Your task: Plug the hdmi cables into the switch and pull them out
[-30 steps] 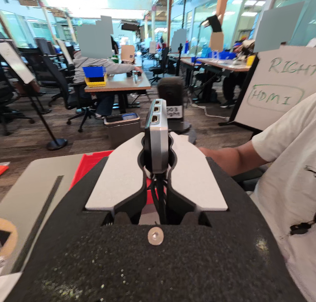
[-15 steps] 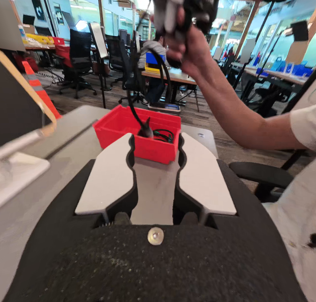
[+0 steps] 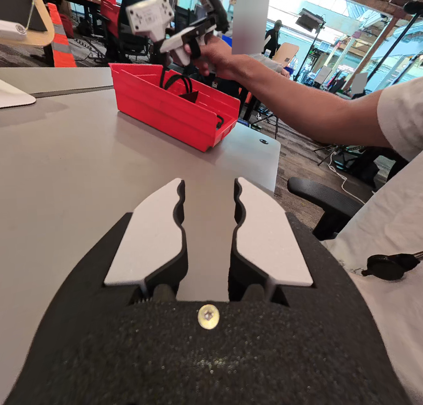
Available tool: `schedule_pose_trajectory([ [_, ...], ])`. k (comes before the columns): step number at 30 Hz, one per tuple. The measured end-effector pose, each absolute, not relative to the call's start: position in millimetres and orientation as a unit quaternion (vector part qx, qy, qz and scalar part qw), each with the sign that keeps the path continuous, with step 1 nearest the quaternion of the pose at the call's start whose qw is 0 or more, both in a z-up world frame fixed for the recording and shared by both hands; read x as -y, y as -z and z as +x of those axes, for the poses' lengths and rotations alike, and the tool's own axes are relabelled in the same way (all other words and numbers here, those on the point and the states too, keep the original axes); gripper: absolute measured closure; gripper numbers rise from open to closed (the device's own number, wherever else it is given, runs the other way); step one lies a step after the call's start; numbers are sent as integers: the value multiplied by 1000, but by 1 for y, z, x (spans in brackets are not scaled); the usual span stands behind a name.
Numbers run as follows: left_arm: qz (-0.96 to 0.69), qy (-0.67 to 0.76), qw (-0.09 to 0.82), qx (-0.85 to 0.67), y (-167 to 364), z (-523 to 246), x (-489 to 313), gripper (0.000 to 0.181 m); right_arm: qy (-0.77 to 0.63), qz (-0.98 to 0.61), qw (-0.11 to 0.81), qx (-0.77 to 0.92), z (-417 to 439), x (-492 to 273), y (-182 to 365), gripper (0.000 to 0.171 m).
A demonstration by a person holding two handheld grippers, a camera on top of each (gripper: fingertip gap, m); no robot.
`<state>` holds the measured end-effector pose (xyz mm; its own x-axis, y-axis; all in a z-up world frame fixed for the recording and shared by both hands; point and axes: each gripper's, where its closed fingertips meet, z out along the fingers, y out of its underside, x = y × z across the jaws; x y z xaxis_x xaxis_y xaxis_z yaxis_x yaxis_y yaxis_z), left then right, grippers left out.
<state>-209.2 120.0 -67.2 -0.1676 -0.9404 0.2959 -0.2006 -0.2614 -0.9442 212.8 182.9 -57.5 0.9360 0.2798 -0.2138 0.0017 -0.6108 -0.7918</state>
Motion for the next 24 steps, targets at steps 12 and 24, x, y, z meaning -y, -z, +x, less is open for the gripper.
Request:
schedule_pose_trajectory([
  [12,-567,575,300,-508,82,-203,-113,145,-262,-957,85,91,223,-189,118,155],
  [24,-569,560,316,-513,83,-207,-113,145,-173,-973,118,93,267,-189,79,130],
])
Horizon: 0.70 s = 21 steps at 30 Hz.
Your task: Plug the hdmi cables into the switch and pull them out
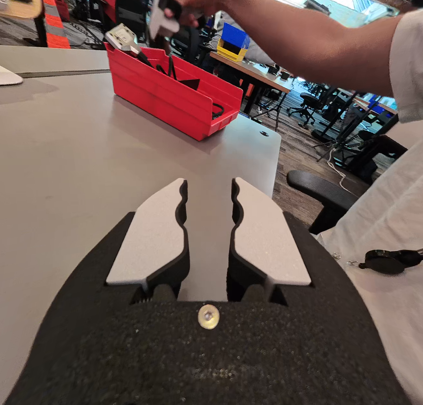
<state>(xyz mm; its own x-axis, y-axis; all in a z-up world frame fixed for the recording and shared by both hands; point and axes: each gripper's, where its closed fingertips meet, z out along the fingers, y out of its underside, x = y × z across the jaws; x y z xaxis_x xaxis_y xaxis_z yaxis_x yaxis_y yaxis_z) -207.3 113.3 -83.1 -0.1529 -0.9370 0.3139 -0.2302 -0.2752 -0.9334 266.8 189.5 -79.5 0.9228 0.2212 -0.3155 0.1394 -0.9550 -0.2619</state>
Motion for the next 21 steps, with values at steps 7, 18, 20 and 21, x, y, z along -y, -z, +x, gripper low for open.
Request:
schedule_pose_trajectory([
  [7,-612,426,448,-493,84,-230,-171,130,-69,-913,398,59,202,-129,8,135],
  [18,-674,351,531,-375,85,-287,-218,122,4,-755,656,-2,18,-56,80,133],
  [20,-674,327,538,-387,84,-292,-226,121,5,-750,661,18,8,-57,84,135],
  [21,-673,311,542,-395,82,-296,-232,121,7,-748,663,32,4,-58,86,135],
])
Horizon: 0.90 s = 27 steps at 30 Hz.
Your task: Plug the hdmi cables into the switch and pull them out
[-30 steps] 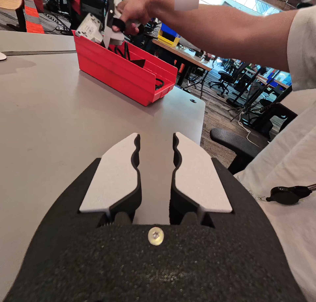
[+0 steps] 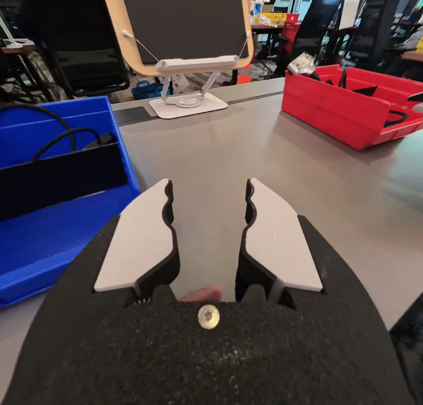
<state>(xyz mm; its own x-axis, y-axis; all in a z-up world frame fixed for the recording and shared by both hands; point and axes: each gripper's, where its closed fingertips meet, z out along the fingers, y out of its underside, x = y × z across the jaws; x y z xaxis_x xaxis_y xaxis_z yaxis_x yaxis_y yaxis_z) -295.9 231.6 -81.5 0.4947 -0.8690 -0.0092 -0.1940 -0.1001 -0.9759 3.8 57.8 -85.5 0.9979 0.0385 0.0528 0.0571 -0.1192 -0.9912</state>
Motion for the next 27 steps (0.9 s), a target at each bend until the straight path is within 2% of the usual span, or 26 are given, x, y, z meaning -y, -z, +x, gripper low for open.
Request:
schedule_pose_trajectory([
  [4,-684,224,532,-446,66,-307,-278,124,35,-748,659,73,0,-63,91,137],
  [8,-714,82,462,-520,54,-308,-362,125,13,-753,653,80,-6,-69,97,137],
  [9,-716,71,438,-539,53,-301,-379,130,3,-752,654,81,-9,-69,97,137],
  [13,-718,20,320,-617,72,-273,-420,125,-9,-757,648,84,-12,-68,99,137],
  [17,-699,-55,265,-662,104,-266,-444,134,-5,-759,646,79,-8,-61,99,138],
  [21,-694,-62,247,-673,121,-259,-451,161,-15,-757,650,67,-3,-57,98,139],
  [25,-693,-74,230,-679,132,-261,-453,175,-44,-752,656,52,-1,-58,96,139],
  [27,-695,-84,227,-677,134,-266,-456,174,-50,-751,657,48,0,-58,95,139],
])
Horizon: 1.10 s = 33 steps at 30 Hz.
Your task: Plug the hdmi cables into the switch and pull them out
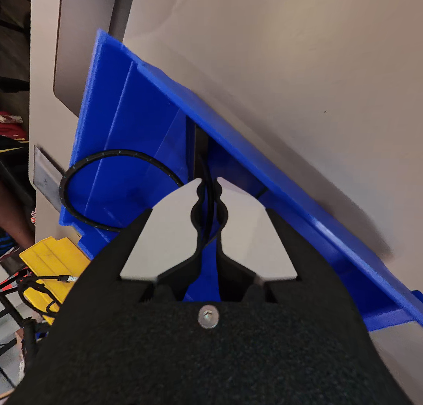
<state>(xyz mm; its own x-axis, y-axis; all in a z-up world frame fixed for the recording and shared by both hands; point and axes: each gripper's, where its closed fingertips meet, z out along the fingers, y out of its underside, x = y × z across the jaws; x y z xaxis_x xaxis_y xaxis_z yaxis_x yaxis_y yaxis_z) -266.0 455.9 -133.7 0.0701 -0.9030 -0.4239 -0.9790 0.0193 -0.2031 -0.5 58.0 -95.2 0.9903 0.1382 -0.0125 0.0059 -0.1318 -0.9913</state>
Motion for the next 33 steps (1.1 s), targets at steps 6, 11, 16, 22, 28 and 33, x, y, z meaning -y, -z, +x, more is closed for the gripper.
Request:
schedule_pose_trajectory([
  [6,-685,-84,234,-685,133,-274,-458,177,-43,-755,651,60,-6,-63,98,139],
  [11,-684,-3,314,-658,76,-273,-460,178,-73,-748,655,80,-24,-78,91,139],
  [16,-653,201,402,-610,-24,-267,-428,178,-159,-743,636,138,-59,-110,76,139],
  [22,-520,406,436,-612,-115,-227,-319,179,-265,-711,619,202,-102,-166,22,136],
  [28,-463,490,376,-635,-97,-172,-228,180,-389,-648,628,187,-132,-197,-26,130],
  [33,-463,555,320,-612,-56,-144,-192,179,-494,-606,602,161,-128,-182,-28,153],
])
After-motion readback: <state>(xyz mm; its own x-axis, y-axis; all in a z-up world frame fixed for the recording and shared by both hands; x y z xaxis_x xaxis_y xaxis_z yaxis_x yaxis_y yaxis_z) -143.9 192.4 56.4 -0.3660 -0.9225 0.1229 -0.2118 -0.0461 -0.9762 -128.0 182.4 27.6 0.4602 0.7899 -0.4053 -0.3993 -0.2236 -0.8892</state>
